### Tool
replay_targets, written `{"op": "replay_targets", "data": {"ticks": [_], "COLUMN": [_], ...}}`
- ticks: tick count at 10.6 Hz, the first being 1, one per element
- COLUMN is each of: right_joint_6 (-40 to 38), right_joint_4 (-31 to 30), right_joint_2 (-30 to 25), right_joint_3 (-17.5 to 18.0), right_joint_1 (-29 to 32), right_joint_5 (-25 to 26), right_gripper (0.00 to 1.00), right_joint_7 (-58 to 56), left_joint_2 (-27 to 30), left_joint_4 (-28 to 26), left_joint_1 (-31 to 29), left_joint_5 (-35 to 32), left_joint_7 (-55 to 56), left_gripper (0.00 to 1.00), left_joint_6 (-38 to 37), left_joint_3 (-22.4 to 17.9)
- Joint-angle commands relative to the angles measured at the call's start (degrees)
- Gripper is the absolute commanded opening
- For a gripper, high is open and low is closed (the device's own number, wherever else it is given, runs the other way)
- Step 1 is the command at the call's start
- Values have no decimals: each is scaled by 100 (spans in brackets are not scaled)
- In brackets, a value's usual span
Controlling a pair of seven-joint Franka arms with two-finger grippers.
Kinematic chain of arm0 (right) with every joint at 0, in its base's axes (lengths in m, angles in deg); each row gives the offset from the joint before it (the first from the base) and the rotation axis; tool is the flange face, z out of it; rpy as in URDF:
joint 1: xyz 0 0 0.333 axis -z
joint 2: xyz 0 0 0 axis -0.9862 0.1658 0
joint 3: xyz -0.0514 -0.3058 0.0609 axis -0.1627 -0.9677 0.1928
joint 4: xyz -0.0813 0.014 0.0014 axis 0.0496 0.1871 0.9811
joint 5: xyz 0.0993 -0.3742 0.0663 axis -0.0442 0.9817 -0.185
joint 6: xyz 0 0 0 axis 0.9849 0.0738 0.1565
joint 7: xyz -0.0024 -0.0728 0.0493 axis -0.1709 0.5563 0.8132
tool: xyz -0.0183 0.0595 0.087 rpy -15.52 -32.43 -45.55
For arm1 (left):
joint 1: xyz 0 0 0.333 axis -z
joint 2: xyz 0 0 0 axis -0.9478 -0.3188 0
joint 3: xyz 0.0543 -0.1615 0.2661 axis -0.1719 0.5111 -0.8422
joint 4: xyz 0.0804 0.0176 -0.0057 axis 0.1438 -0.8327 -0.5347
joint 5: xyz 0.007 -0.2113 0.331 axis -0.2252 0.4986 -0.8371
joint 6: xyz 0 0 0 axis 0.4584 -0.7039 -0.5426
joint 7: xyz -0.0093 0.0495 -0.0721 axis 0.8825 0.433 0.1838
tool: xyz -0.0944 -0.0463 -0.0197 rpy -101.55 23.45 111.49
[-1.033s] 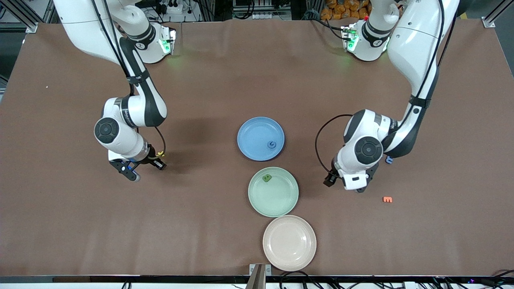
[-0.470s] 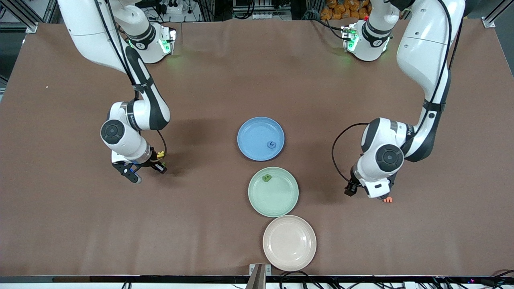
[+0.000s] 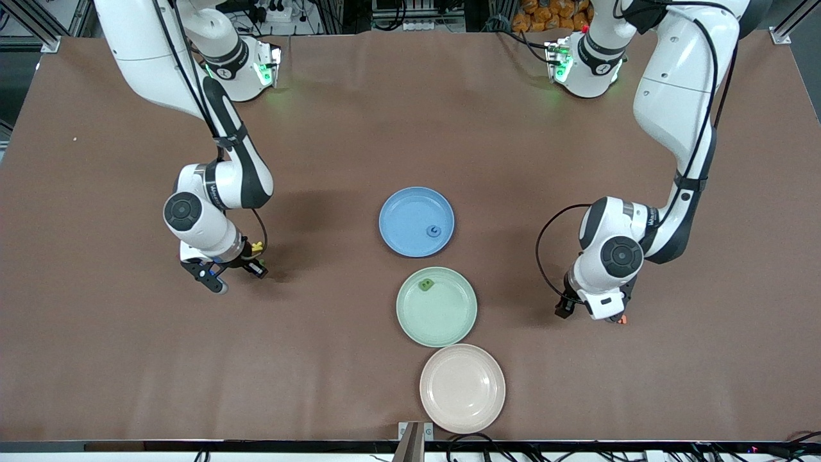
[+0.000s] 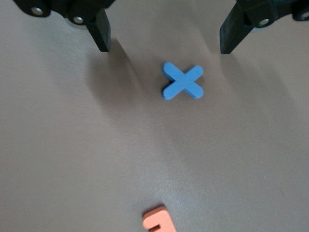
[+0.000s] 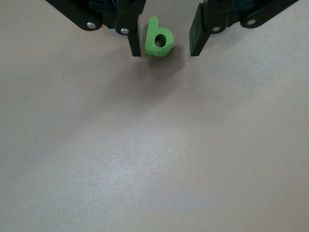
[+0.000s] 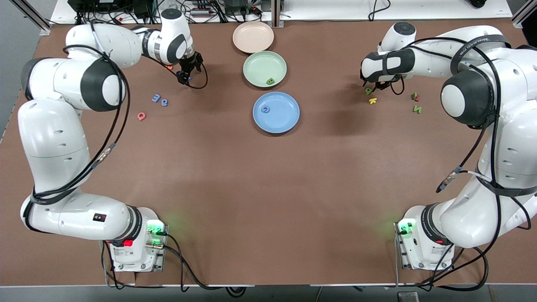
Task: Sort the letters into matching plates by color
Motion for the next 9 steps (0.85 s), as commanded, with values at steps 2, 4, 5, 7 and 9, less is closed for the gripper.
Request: {"op": "replay_targets", "data": {"ticks": [2, 4, 5, 7, 9], "right_joint_6": [89, 89, 89, 89, 89], "right_joint_4": [-60, -60, -60, -51, -60], "right_joint_2": [4, 21, 48, 83, 83], "right_joint_3": [24, 24, 32, 24, 24], "right_joint_1": [-2, -2, -11, -28, -28], "right_joint_5": [78, 78, 78, 78, 78], "right_gripper": [48, 47, 46, 41, 28], "right_joint_7": [139, 139, 139, 139, 139], "left_joint_2": [-56, -47, -47, -65, -56], "left_joint_4": [15, 50, 68, 68, 59], "left_joint_1": [-176, -212, -220, -299, -422], "left_joint_5": [-202, -193, -176, -123, -123], "left_joint_7": [-62, -53, -53, -114, -185], "left_gripper": [100, 100, 100, 100, 100], "left_joint_6": [90, 90, 90, 108, 143], "left_joint_3": [5, 5, 14, 14, 58]}}
